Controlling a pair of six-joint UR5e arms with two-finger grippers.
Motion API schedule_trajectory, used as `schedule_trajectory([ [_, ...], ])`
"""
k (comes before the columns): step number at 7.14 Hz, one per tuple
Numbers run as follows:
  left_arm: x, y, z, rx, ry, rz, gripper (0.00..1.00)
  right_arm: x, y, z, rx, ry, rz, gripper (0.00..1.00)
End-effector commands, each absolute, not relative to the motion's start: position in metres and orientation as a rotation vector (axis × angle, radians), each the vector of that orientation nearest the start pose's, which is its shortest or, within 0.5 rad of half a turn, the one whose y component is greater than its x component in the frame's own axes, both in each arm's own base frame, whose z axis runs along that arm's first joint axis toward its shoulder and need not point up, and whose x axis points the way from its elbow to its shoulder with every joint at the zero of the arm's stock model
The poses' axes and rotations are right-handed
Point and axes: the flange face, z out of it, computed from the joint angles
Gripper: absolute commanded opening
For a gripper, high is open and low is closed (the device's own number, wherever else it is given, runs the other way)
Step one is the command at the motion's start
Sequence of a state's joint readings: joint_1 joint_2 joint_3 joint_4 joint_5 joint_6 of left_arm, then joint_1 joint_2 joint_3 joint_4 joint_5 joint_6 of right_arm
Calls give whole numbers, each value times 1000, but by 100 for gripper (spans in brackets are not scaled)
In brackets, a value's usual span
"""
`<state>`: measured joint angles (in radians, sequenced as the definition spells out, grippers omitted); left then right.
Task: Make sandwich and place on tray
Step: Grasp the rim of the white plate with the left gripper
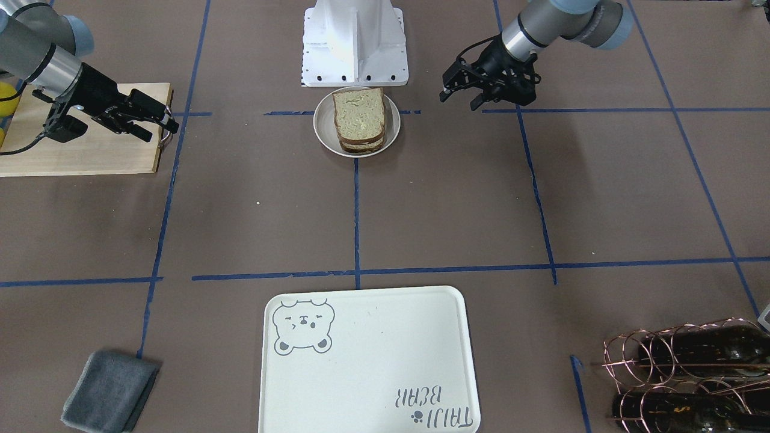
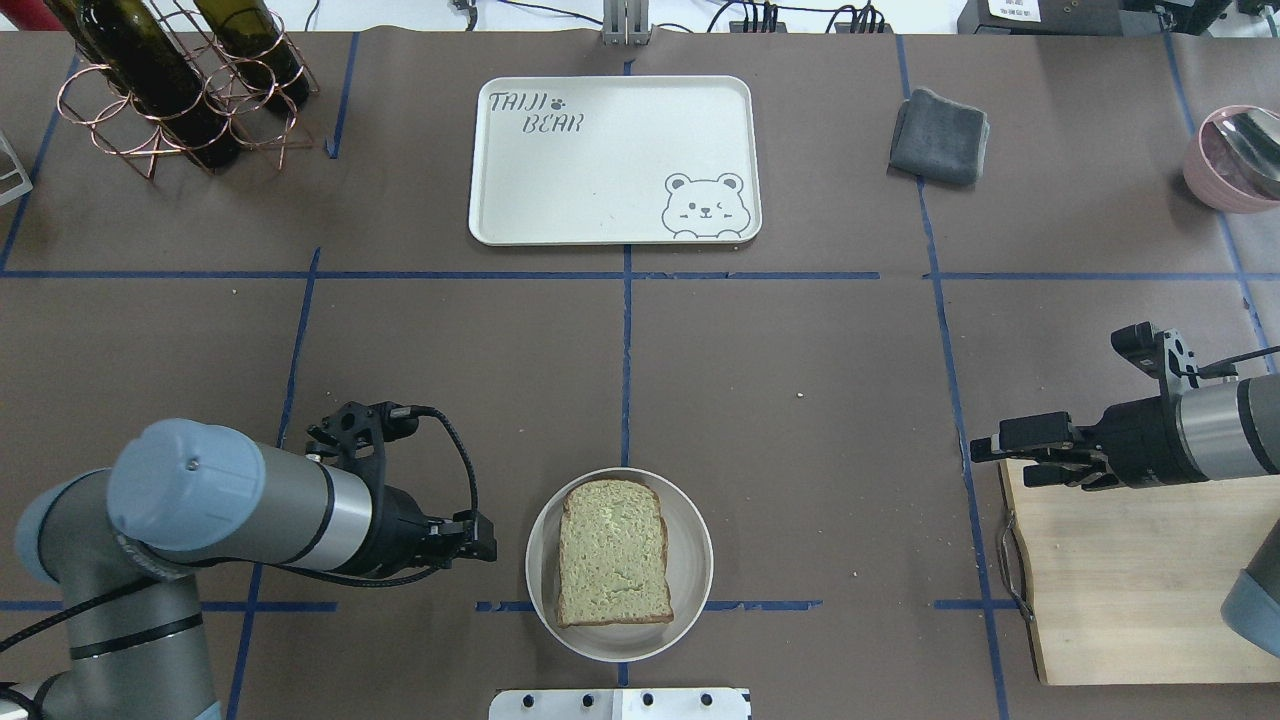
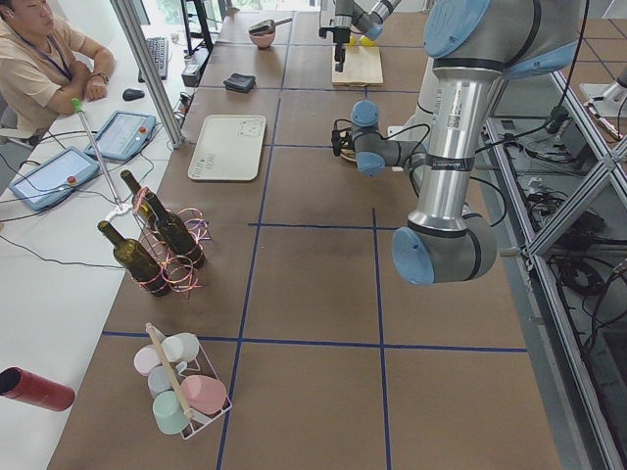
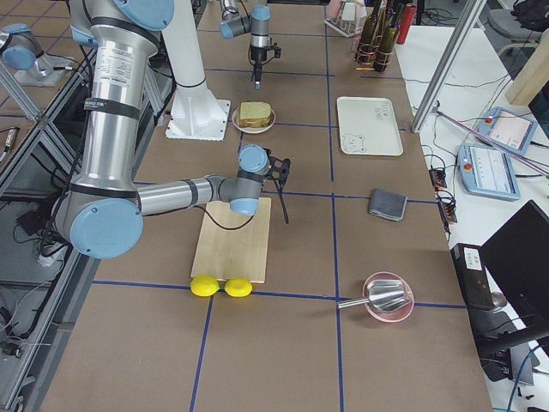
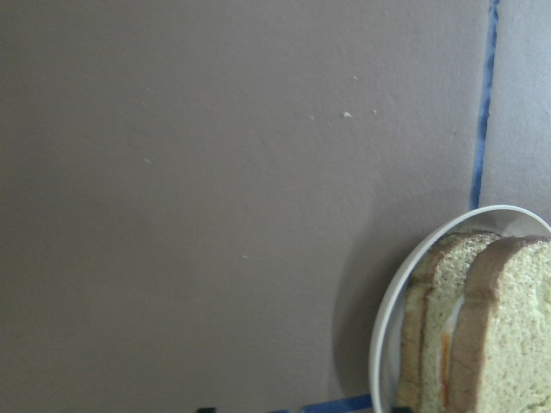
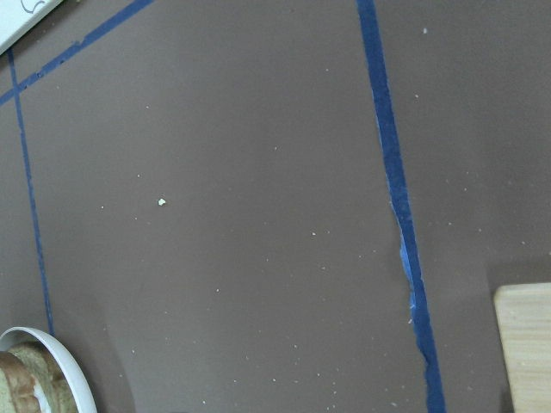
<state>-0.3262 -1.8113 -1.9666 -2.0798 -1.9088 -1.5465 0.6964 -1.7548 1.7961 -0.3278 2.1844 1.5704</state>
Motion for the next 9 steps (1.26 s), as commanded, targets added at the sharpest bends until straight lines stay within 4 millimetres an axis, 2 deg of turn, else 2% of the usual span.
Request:
schedule_trajectory([
  [1, 514, -251, 285, -121, 1142, -60, 42, -274, -329, 493, -69, -1337, 196, 100],
  [2, 530, -245, 287, -107, 1130, -60, 41, -275, -329, 492, -68, -1338, 195, 100],
  [3, 540, -247, 281, -102, 1132, -61, 41, -275, -329, 492, -68, -1338, 195, 100],
  [5, 540, -247, 280, -102, 1135, -62, 41, -275, -328, 493, -67, -1336, 197, 100],
  [9, 548, -249, 284, -103, 1122, -63, 34, -276, -329, 495, -67, -1332, 201, 100],
])
